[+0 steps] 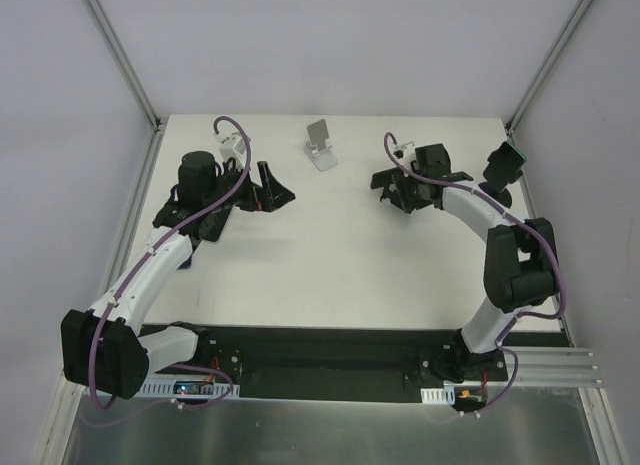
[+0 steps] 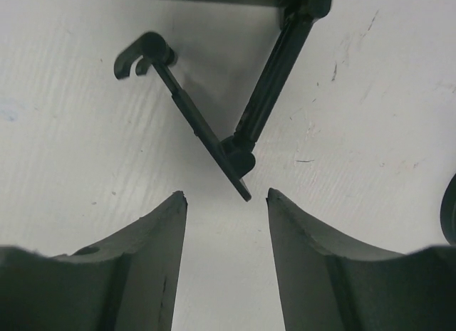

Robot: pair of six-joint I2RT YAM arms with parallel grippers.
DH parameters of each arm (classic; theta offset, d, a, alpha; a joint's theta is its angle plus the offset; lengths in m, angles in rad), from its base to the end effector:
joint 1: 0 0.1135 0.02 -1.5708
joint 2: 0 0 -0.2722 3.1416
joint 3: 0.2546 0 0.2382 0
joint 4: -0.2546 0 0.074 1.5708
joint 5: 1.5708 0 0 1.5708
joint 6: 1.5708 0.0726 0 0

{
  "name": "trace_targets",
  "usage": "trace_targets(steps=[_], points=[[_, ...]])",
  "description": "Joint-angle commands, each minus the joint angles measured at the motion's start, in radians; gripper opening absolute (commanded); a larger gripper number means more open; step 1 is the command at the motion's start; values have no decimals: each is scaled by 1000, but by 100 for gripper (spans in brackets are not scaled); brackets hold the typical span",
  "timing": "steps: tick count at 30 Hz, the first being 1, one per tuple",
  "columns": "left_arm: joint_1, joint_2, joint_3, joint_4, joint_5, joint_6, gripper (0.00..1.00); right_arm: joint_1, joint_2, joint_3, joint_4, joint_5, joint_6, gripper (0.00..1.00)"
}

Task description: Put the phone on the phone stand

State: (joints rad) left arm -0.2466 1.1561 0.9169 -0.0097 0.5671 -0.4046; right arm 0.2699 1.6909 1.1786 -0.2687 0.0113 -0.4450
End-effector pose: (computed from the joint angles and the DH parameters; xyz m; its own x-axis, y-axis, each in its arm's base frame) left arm 0.2616 -0.1061 0.3330 -0.4994 -0.2167 -0.8388 0.5594 0.6587 -0.5032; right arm 0.3733 0.1024 0.2198 -0.5010 -0.5852 -0.6376 -0.5257 0.7910 -0.3129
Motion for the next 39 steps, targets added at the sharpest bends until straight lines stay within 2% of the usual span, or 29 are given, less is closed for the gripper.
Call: trace_targets(steps=[1,5,13,16,17,19,20,21,22,28,32,36,39], points=[[12,-12,-6,45,19,3,98,-8,44,36,-44,-46,-158,50],[12,-12,-6,45,19,4,98,-12,78,27,8,-66,-207,37],[13,-7,-6,45,19,7,98,-8,95,10,85,-79,-254,38],[13,-7,-6,45,19,10,98,-3,115,29,71,-74,-264,29],[12,-7,-7,45,17,12,98,5,116,30,69,-41,-271,20],[12,-9,-7,45,14,10,98,15,105,48,42,27,-274,10],[12,-7,-9,47,14,10,98,28,96,58,-7,39,-271,2],[12,-7,-7,45,16,9,98,37,86,67,-35,48,-270,0],[12,-6,-7,45,19,7,98,48,60,75,-59,77,-265,0],[13,-12,-6,45,19,-2,98,136,-16,194,-456,202,-179,0],[13,-21,-6,45,22,-10,98,196,-49,259,-708,196,-54,0],[13,-22,-6,47,28,-19,98,236,-68,293,-914,130,96,0],[12,-24,-7,51,33,-22,97,259,-121,259,-977,-46,150,1]])
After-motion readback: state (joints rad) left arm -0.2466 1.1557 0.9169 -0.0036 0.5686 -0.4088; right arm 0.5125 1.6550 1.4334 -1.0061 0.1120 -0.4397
